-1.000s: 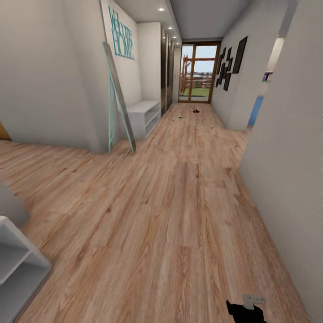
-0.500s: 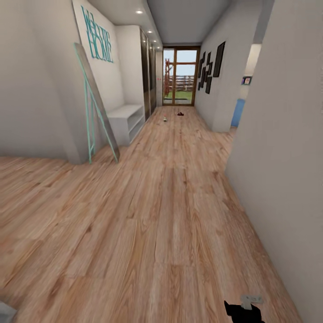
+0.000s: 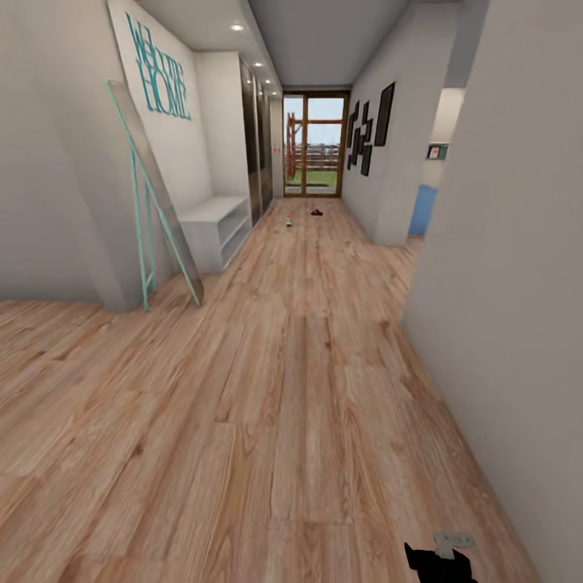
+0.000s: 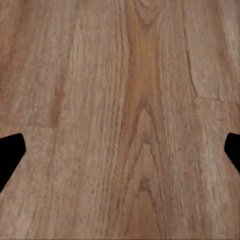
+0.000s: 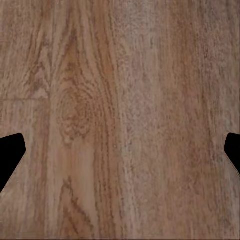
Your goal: Pick up the two gym shoes and the two sandals from the corridor floor and place them onto the hallstand (shoe rack) in the corridor, making sure they are on the rack and not on the floor. Arrange them so the two gym shoes are next to each other and the two sandals are next to each other.
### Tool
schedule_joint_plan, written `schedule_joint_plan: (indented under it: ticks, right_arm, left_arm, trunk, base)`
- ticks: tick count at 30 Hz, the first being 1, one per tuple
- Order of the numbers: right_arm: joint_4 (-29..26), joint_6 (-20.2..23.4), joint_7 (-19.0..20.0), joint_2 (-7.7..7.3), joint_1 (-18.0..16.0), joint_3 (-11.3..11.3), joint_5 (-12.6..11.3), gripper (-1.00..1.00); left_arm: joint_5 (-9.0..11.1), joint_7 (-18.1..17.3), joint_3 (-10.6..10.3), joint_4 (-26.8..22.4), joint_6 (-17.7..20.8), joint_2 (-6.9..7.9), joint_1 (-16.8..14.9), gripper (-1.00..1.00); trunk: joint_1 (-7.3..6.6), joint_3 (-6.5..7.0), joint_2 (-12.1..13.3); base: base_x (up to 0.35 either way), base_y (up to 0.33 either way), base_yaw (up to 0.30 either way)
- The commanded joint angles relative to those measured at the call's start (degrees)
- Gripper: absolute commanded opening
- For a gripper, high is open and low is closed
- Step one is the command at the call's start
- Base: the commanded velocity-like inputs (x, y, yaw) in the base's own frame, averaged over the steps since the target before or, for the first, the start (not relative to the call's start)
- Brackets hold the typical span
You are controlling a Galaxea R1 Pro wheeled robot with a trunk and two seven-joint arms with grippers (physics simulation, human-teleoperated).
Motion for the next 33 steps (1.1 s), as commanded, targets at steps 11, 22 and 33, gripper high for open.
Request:
schedule_joint_plan:
  ticks: [11, 22, 33]
  right_arm:
    - [0.0, -0.2, 0.4, 0.0, 0.0, -0.5, 0.1, 1.0]
    - [-0.1, -0.2, 0.4, -0.06, 0.0, -0.5, 0.0, 1.0]
    - [-0.1, -0.1, 0.6, -0.17, 0.0, -0.4, 0.1, 1.0]
  left_arm:
    - [-0.6, -0.2, 0.5, 0.0, -0.3, -0.02, -0.1, 1.0]
    - [-0.6, -0.2, 0.5, 0.0, -0.3, -0.02, -0.1, 1.0]
    - [-0.6, -0.2, 0.5, 0.0, -0.3, -0.02, -0.1, 1.0]
  trunk:
    - [0.03, 0.72, 0.0]
    - [0.03, 0.98, 0.0]
    - [0.03, 0.99, 0.0]
  base:
    - [0.336, 0.0, 0.172]
    - [0.336, 0.0, 0.068]
    - [0.337, 0.0, 0.003]
